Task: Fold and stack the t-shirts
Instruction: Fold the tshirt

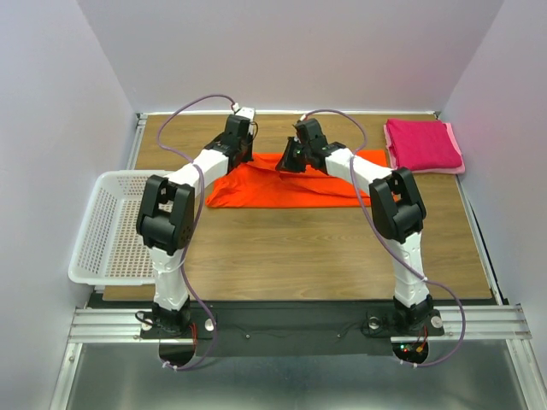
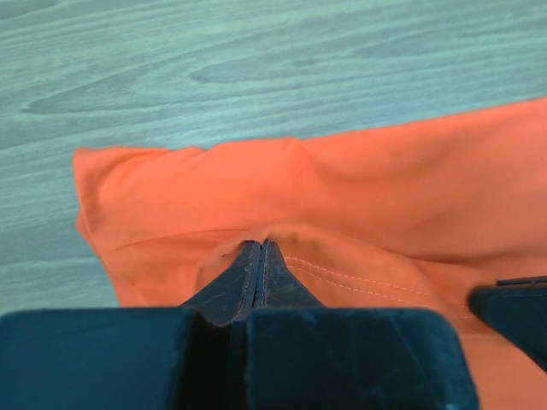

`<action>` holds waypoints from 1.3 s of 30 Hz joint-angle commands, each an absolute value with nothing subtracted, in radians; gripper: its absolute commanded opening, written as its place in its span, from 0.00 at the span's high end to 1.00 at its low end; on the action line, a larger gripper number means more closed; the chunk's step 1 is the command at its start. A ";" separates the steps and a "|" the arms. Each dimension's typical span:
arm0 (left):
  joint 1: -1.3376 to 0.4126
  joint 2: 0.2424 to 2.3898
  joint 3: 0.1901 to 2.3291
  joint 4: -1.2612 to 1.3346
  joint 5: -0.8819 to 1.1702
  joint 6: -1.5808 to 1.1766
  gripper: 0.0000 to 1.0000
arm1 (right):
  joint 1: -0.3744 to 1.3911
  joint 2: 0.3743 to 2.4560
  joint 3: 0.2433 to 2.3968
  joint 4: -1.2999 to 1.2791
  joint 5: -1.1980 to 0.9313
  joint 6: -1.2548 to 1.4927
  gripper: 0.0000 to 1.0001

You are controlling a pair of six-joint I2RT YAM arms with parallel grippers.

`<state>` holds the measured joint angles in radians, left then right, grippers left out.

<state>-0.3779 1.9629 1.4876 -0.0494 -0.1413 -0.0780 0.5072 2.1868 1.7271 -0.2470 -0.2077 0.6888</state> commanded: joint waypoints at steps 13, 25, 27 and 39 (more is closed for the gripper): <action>-0.379 1.974 1.543 0.038 -0.069 -0.015 0.60 | 0.495 2.154 1.698 -0.229 -0.058 0.720 0.57; -0.365 1.735 1.464 -0.104 -0.293 -0.242 0.32 | 0.495 2.059 1.689 -0.245 -0.083 0.335 0.28; -0.351 1.685 1.401 -0.167 -0.325 -0.299 0.38 | 0.497 2.056 1.698 -0.248 -0.116 0.275 0.23; -0.311 1.606 1.085 -0.112 -0.252 -0.370 0.85 | 0.581 2.175 1.876 -0.311 -0.114 0.009 0.11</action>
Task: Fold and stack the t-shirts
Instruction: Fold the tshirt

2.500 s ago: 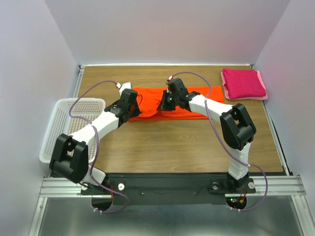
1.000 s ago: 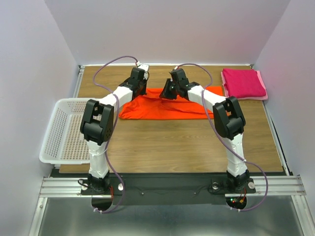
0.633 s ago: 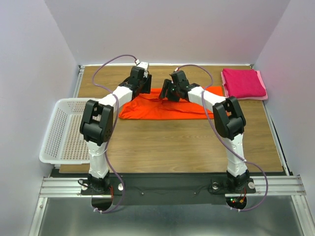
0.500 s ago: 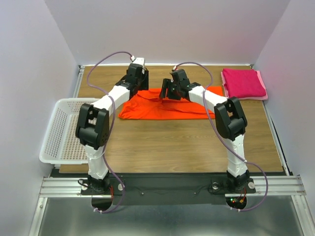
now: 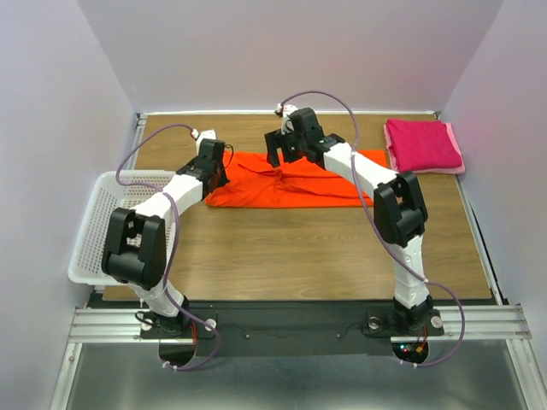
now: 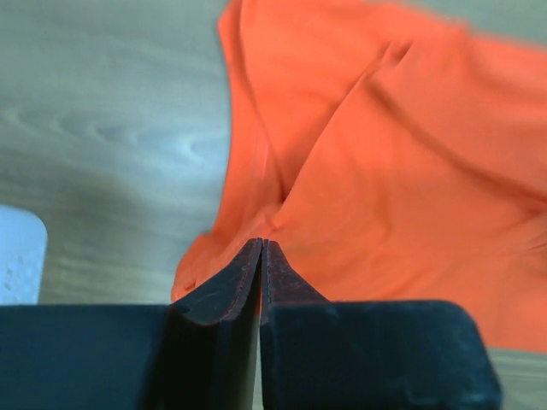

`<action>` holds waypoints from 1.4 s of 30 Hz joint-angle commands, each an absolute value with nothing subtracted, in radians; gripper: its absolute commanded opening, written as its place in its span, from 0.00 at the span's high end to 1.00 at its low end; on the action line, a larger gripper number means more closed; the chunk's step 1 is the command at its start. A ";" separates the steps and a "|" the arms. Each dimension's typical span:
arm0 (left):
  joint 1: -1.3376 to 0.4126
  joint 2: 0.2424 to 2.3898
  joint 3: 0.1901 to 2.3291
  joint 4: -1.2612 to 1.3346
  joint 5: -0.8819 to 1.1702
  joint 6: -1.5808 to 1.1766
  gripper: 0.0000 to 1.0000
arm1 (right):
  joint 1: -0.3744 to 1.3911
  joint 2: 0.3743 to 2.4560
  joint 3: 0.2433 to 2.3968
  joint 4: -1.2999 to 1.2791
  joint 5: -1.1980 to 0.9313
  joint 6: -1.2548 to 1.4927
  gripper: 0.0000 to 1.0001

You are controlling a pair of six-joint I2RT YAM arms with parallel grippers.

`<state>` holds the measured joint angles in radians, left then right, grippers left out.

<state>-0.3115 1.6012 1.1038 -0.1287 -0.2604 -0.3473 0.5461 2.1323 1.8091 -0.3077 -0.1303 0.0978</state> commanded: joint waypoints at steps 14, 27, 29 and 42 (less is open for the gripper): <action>-0.232 1.723 0.973 -0.110 -0.227 -0.408 0.93 | 0.607 2.313 1.965 -0.337 -0.013 -0.086 0.11; -0.230 1.776 0.965 -0.123 -0.213 -0.407 0.93 | 0.526 2.359 2.023 -0.336 0.123 -0.012 0.16; -0.230 1.778 0.965 -0.124 -0.213 -0.407 0.93 | 0.488 2.367 2.026 -0.337 0.162 0.041 0.16; -0.230 1.709 0.980 -0.133 -0.207 -0.413 0.85 | 0.385 2.113 1.844 -0.351 0.136 0.133 0.16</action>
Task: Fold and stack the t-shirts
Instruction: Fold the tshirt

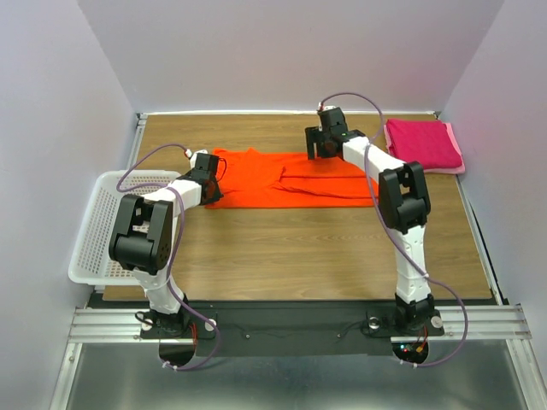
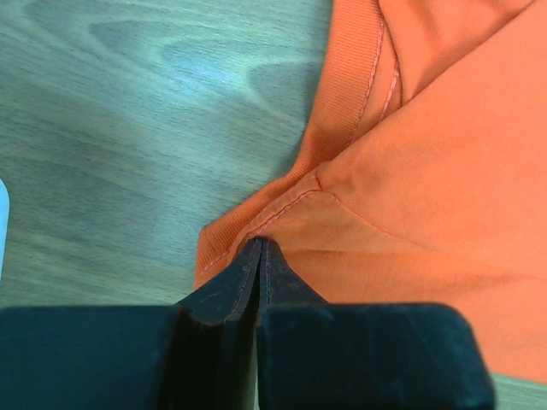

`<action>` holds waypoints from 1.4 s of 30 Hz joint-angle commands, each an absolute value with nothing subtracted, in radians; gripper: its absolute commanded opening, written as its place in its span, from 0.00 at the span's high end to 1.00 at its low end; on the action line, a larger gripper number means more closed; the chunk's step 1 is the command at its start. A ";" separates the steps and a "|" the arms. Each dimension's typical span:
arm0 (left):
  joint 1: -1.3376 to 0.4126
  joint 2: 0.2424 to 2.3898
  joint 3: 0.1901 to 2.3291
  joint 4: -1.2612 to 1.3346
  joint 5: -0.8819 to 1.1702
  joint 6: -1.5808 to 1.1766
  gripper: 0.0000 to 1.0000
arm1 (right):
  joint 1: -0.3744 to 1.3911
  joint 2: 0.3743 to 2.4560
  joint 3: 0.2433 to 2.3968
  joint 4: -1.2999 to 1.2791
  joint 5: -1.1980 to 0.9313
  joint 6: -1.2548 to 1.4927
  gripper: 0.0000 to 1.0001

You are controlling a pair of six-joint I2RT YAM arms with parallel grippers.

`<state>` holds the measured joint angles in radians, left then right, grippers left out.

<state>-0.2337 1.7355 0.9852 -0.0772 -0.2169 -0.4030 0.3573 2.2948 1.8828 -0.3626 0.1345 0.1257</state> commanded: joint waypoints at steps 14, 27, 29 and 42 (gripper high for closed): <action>-0.339 1.460 1.034 -0.207 -0.253 -0.376 0.30 | 0.114 1.617 1.203 -0.448 0.061 0.432 0.18; -0.525 1.408 0.989 -0.097 -0.143 -0.235 0.28 | 0.005 1.627 1.120 -0.371 0.023 0.604 0.16; -0.523 1.387 0.965 -0.097 -0.150 -0.222 0.28 | 0.005 1.650 1.121 -0.364 0.018 0.617 0.16; -0.523 1.312 0.891 -0.117 -0.176 -0.224 0.28 | 0.005 1.732 1.132 -0.305 0.057 0.664 0.17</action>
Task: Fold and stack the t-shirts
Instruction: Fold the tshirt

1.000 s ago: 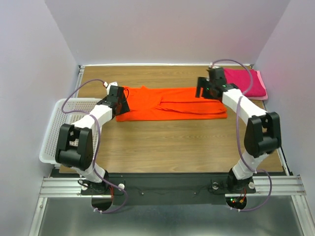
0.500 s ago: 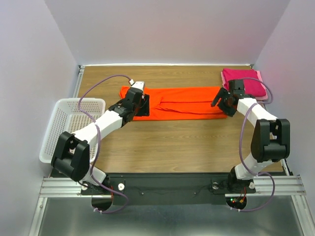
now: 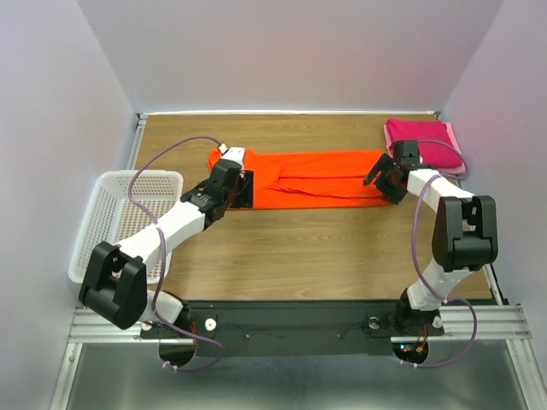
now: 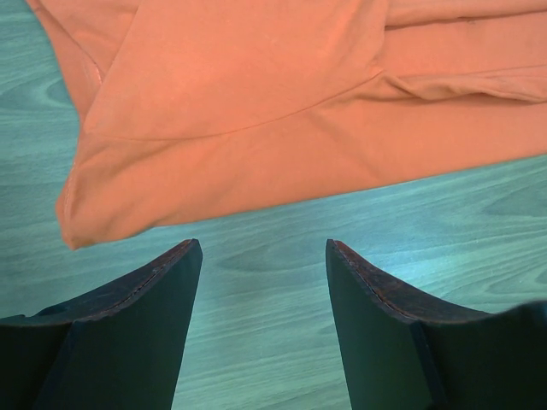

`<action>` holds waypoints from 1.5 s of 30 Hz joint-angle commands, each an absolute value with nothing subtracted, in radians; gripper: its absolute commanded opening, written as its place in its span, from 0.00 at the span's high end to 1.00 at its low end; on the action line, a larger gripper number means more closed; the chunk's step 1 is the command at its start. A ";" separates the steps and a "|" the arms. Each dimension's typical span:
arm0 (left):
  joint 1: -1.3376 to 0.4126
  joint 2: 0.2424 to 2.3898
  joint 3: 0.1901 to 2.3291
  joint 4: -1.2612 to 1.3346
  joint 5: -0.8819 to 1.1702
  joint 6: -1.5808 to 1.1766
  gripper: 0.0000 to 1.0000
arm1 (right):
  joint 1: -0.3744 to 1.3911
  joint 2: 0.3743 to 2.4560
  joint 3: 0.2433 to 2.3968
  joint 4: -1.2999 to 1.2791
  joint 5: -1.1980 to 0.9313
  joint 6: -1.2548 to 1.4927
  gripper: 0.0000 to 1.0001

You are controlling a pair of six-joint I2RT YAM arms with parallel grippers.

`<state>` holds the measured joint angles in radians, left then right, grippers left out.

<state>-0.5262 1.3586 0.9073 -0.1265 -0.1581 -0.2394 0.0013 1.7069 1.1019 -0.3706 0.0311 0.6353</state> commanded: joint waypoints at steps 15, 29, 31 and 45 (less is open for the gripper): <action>-0.525 1.282 0.858 -0.130 -0.186 -0.241 0.28 | 0.006 1.859 1.322 -0.281 0.081 0.701 0.18; -0.525 1.287 0.808 -0.126 -0.209 -0.296 0.28 | 0.044 1.749 1.321 -0.258 -0.156 0.444 0.30; -0.525 1.305 0.815 -0.121 -0.210 -0.308 0.28 | 0.090 1.711 1.272 -0.265 -0.164 0.404 0.33; -0.523 1.342 0.828 -0.109 -0.198 -0.328 0.28 | 0.284 1.724 1.157 -0.282 -0.146 0.396 0.63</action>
<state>-0.5259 1.3548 0.8246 -0.1421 -0.1883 -0.3134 0.2554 1.6978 1.1145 -0.3058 -0.1608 0.4137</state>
